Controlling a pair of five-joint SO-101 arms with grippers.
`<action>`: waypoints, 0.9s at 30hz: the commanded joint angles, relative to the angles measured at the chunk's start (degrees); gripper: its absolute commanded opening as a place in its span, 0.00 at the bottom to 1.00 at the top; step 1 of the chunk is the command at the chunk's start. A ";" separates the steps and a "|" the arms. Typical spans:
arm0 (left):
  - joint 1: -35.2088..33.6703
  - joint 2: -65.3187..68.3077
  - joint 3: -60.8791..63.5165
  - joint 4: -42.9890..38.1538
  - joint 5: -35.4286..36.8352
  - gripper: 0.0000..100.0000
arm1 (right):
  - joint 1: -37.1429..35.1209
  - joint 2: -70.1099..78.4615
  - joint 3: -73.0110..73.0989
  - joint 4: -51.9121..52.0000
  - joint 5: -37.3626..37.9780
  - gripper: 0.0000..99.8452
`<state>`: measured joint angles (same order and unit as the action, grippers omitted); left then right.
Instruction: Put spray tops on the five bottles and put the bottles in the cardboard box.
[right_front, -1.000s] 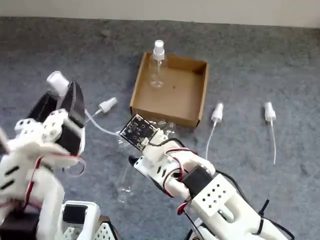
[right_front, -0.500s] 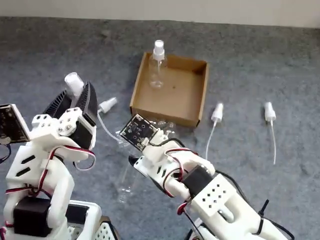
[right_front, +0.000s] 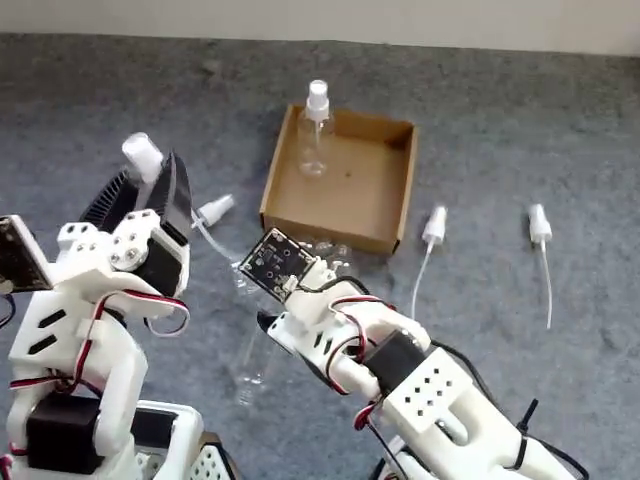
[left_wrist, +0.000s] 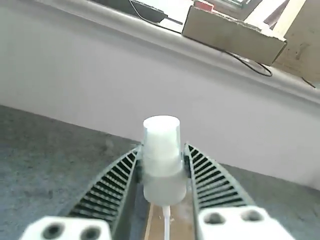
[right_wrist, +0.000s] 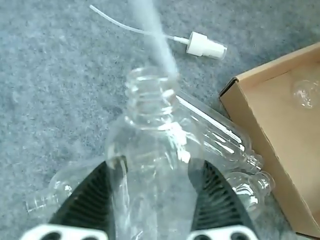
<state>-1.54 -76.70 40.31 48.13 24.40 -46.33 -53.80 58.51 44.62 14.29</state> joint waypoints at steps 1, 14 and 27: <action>-1.98 0.40 -0.22 -2.37 -0.44 0.00 | -0.57 -1.45 -0.22 -1.10 -0.53 0.00; 4.62 -0.22 2.77 2.46 -0.26 0.00 | -0.40 -1.45 -0.22 -1.10 -0.53 0.00; 3.82 -0.22 -1.54 2.90 -3.08 0.00 | -0.40 -1.36 1.27 -1.36 -0.53 0.00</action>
<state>3.12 -76.53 42.95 51.21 23.52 -46.33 -53.80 60.35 44.62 14.29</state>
